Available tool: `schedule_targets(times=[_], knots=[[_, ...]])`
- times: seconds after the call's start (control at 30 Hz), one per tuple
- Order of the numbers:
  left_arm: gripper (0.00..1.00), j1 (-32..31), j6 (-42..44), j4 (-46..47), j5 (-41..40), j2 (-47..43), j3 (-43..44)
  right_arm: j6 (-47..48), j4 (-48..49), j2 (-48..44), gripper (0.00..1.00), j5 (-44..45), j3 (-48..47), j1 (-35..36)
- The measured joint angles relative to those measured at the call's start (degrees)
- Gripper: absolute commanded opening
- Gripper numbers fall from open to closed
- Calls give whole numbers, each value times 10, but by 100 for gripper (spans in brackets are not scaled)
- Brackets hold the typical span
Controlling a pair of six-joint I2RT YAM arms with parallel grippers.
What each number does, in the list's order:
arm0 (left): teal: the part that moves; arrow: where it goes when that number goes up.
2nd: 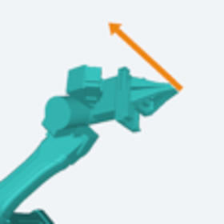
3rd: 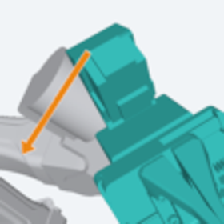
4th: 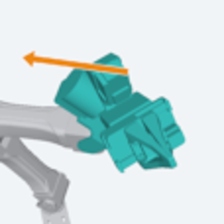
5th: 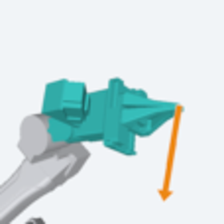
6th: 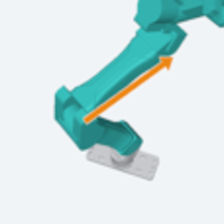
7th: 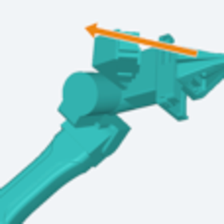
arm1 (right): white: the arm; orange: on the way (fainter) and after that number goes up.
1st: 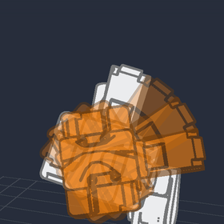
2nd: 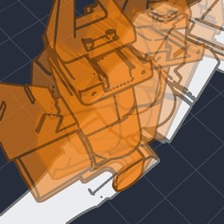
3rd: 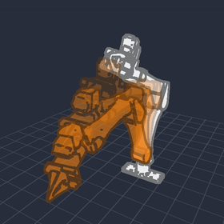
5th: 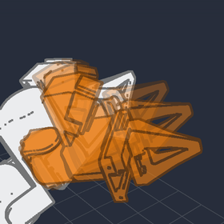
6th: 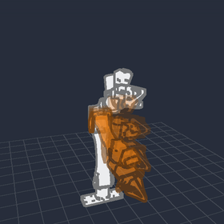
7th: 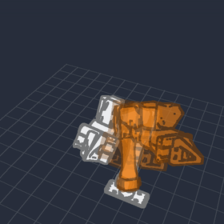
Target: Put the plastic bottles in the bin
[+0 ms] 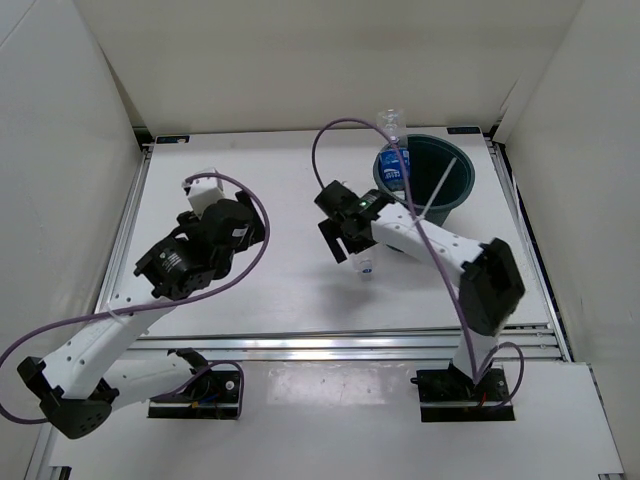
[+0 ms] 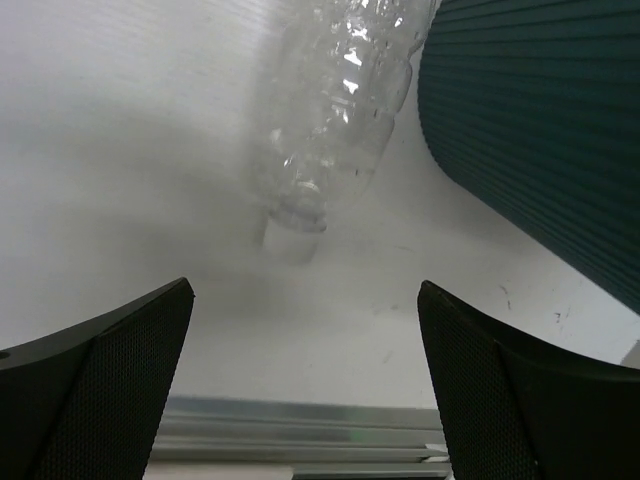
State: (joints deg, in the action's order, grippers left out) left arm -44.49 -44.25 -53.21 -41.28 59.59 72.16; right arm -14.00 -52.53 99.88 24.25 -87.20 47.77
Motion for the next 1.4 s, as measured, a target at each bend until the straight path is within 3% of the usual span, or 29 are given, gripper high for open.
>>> schedule_targets(times=[0.23,0.43,0.53,0.77,0.83,0.87,0.97,1.0,1.13,1.4], knots=[[100,0,-50,-60,-2,-42,-22,-28,-7,140,100,83,-49,5],[100,0,-79,-116,-2,-54,-24,-66,-43,226,100,134,-157,0],[100,0,-86,-143,-2,-58,-23,-80,-46,266,100,144,-200,-12],[100,0,-95,-177,-5,-70,-20,-96,-67,304,100,124,-203,-56],[100,0,-101,-184,-8,-72,-20,-96,-71,306,93,110,-203,-69],[100,0,-103,-187,-10,-73,-20,-96,-71,307,82,95,-202,-77],[100,0,-109,-193,-12,-73,-18,-92,-71,309,65,59,-203,-87],[100,0,-111,-195,-13,-72,-16,-89,-71,311,53,50,-203,-87],[100,0,-118,-199,-19,-72,-10,-81,-76,311,31,26,-211,-87],[100,0,-118,-198,-45,-74,-11,-102,-118,295,20,-49,-216,-49]])
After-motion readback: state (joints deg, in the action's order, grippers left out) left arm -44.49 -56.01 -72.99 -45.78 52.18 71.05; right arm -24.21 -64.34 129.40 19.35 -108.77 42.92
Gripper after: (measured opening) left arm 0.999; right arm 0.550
